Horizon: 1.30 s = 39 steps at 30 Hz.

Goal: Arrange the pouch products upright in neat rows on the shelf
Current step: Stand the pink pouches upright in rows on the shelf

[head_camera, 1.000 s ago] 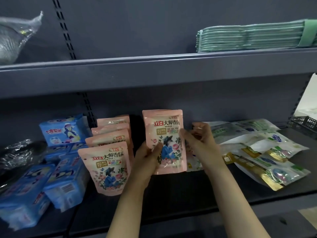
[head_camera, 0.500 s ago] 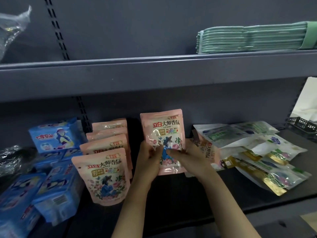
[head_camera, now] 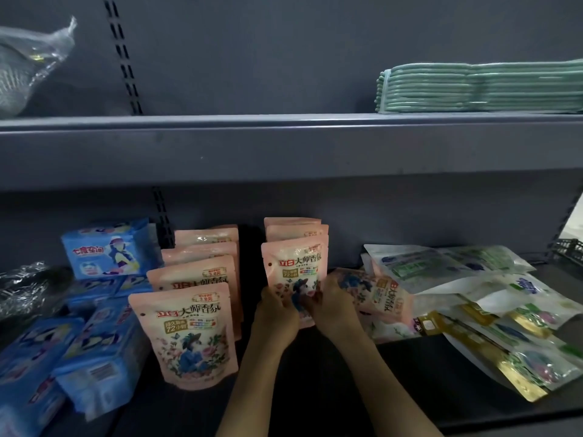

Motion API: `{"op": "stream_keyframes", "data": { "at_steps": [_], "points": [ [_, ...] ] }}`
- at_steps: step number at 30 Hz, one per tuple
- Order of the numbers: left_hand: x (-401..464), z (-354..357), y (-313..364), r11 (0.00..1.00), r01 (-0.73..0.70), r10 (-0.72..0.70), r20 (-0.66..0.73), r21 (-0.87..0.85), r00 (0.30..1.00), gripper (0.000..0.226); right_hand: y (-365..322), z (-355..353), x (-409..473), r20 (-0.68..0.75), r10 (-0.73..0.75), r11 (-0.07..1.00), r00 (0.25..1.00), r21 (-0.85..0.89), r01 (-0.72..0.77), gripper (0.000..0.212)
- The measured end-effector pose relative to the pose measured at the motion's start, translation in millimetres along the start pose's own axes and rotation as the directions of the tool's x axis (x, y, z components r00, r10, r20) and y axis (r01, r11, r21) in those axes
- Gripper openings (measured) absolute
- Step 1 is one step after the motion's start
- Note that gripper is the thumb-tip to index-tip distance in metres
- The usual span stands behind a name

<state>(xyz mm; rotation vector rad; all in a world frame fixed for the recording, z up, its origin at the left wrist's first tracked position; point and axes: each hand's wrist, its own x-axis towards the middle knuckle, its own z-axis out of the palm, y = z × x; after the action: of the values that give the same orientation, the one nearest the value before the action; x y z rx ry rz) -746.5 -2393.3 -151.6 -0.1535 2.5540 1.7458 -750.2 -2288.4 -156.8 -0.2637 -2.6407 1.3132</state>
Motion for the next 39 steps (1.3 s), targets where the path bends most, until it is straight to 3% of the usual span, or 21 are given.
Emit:
{"op": "stream_keyframes", "data": {
  "at_steps": [10,21,27,32,39],
  "points": [
    [17.9,11.5,-10.3,0.997,-0.017,0.02,0.04,-0.076,0.999,0.044,3.8,-7.3,7.2,0.013,0.016,0.998,1.0,0.062,-0.017,0.032],
    [15.2,16.5,-6.8,0.992,-0.018,0.017,-0.012,-0.128,1.0,0.045,6.9,-10.7,11.3,0.068,0.055,0.998,0.996,-0.022,-0.053,0.038],
    [9.2,14.2,-0.4,0.994,0.002,-0.007,-0.049,-0.108,0.999,0.044,12.3,-24.2,16.3,0.06,0.027,0.984,0.998,-0.176,-0.015,0.037],
    [0.9,13.8,3.0,0.996,-0.02,0.015,-0.06,-0.083,0.998,0.05,20.3,-53.2,11.2,0.038,0.021,0.867,0.999,-0.497,0.001,0.036],
    [-5.3,15.7,-2.2,0.998,-0.035,0.031,-0.08,-0.049,0.996,0.051,48.4,-64.2,6.2,0.022,0.115,0.771,0.993,-0.633,-0.075,0.077]
  ]
}}
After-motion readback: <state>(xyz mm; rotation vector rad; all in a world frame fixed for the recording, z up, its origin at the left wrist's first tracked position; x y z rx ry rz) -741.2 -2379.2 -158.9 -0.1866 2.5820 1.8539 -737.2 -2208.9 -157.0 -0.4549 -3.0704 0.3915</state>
